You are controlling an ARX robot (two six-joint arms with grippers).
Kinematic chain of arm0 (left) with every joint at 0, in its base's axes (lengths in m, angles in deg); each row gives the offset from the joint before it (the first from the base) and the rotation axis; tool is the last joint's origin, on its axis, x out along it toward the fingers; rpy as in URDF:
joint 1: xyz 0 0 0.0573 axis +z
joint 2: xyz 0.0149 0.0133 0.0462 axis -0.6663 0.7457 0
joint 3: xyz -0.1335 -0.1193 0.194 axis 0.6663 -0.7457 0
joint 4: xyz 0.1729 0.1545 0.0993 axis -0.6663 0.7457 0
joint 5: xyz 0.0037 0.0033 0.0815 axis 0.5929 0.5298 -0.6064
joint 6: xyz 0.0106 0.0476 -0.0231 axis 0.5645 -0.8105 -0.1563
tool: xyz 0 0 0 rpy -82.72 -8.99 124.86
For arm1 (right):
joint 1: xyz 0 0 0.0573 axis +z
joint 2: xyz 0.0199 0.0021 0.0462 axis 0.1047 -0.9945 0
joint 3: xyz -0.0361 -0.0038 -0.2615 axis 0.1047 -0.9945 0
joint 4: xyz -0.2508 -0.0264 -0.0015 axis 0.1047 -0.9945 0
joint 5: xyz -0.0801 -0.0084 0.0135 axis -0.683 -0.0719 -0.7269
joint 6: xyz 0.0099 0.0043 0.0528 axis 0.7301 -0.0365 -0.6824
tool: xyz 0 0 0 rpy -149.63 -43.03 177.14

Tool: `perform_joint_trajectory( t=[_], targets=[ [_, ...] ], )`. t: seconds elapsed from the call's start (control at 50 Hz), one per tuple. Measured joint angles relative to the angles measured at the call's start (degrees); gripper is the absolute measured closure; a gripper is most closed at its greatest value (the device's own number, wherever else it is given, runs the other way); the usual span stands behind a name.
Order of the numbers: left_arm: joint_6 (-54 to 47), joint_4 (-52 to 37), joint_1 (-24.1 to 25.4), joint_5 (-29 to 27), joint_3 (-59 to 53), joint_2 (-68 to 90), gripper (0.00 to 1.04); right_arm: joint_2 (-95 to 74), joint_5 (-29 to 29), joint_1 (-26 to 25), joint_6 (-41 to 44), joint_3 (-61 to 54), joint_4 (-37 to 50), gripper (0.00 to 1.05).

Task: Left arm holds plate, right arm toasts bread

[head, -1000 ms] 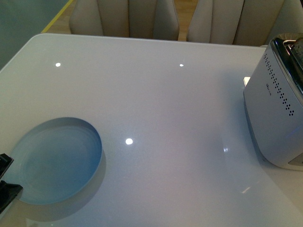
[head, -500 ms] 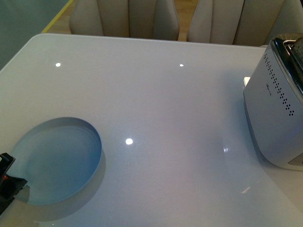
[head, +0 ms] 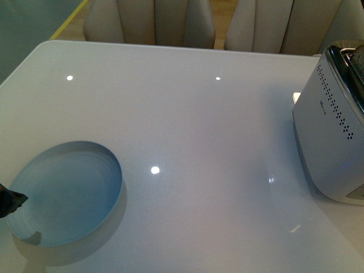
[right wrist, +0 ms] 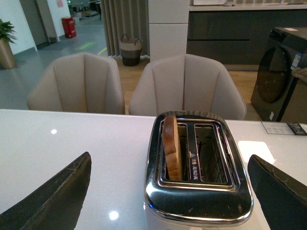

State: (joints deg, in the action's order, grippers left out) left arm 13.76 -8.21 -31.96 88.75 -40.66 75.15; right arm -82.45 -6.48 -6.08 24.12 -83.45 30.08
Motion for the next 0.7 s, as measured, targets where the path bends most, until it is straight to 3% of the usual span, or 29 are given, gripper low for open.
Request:
perform_joint_trajectory(
  t=[0.2, 0.38, 0.5, 0.7],
  targets=[
    [-4.7, 13.7, 2.8, -2.6, -3.4, -18.6, 0.07, 0.0, 0.0, 0.0, 0.0, 0.0, 0.0, 0.09],
    [-7.1, 28.3, 1.5, -4.9, -2.8, -37.6, 0.07, 0.0, 0.0, 0.0, 0.0, 0.0, 0.0, 0.09],
    [-7.0, 39.1, -2.4, -8.8, 0.2, -51.1, 0.07, 0.0, 0.0, 0.0, 0.0, 0.0, 0.0, 0.09],
    [-2.5, 50.7, -14.2, -19.6, 6.0, -64.7, 0.07, 0.0, 0.0, 0.0, 0.0, 0.0, 0.0, 0.09]
  ],
)
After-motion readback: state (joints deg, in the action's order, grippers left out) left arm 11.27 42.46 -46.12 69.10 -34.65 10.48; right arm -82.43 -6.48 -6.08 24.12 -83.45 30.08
